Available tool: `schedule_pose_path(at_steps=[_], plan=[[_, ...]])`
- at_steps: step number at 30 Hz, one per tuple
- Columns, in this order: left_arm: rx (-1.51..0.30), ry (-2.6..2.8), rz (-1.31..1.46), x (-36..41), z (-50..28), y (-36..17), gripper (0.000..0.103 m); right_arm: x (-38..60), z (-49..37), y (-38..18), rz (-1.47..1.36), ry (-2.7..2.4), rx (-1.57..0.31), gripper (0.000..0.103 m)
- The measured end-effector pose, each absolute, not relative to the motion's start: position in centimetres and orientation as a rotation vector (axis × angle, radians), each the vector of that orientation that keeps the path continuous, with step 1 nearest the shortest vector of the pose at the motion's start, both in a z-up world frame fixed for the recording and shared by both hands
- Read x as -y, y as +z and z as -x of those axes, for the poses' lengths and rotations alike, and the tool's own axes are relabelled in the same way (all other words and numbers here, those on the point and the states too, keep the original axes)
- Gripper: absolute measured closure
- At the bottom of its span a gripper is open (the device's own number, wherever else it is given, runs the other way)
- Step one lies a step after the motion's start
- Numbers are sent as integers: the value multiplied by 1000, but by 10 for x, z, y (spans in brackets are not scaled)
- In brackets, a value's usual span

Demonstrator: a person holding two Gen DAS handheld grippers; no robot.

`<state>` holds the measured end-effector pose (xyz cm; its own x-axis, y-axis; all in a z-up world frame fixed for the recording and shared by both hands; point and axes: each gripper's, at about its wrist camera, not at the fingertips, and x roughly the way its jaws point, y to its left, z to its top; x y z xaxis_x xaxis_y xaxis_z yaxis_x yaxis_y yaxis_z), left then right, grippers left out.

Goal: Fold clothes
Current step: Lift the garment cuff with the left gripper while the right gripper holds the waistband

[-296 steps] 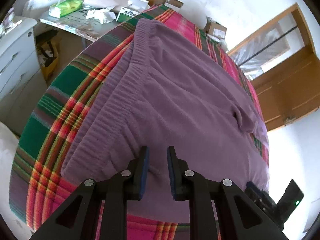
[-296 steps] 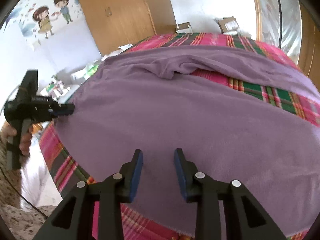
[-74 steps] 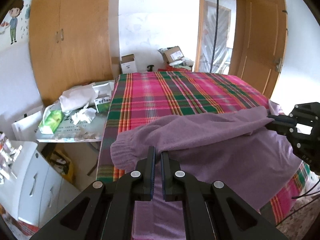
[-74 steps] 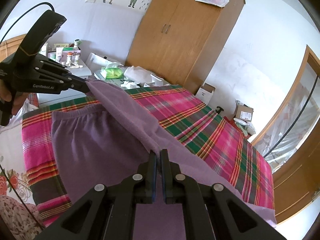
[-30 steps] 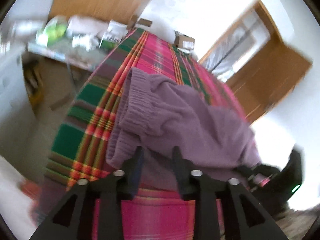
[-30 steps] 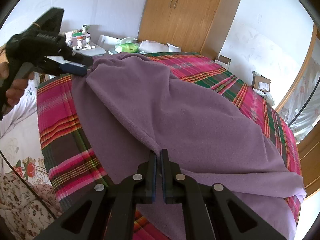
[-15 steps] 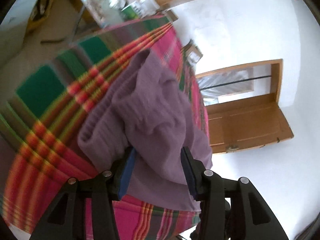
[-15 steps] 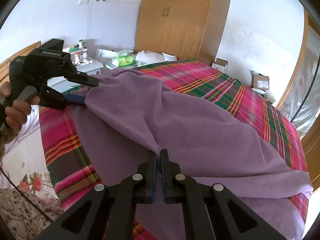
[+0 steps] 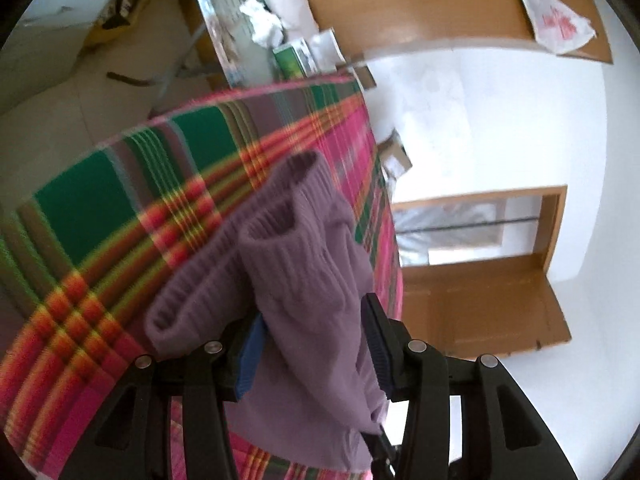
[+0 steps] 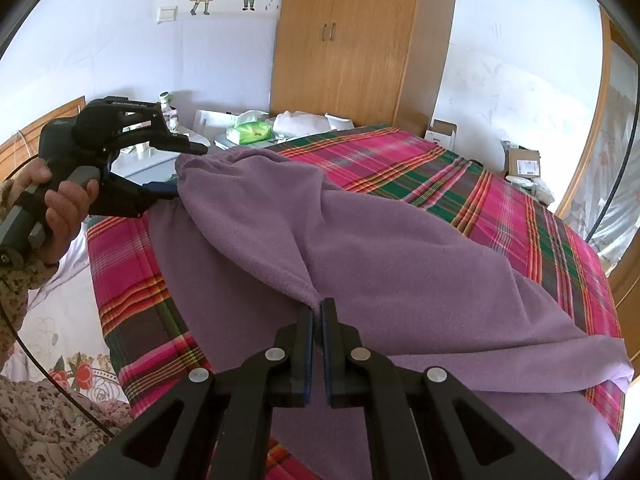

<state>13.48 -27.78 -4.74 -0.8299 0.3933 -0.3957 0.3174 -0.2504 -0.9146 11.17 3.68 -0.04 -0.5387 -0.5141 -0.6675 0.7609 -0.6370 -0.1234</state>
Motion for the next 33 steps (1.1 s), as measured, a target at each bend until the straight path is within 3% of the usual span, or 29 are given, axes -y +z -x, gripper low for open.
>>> schedule_pose_path(at_steps=[4,19,30,33], plan=[[1979,2280,828,287,-143,-51,55,-36,-110,-1,-778,-2183,-528,99],[1899,2350,601,284,-165,-32,62,-37,-110,-3,-794,-2197,-518,99],[1919,2330,717,279,-148,-50,62,-36,-113,-4,-791,-2186,-537,99],[1827,2445,728,275,-150,-38,95,-34,-115,-2,-766,-2191,-556,99]])
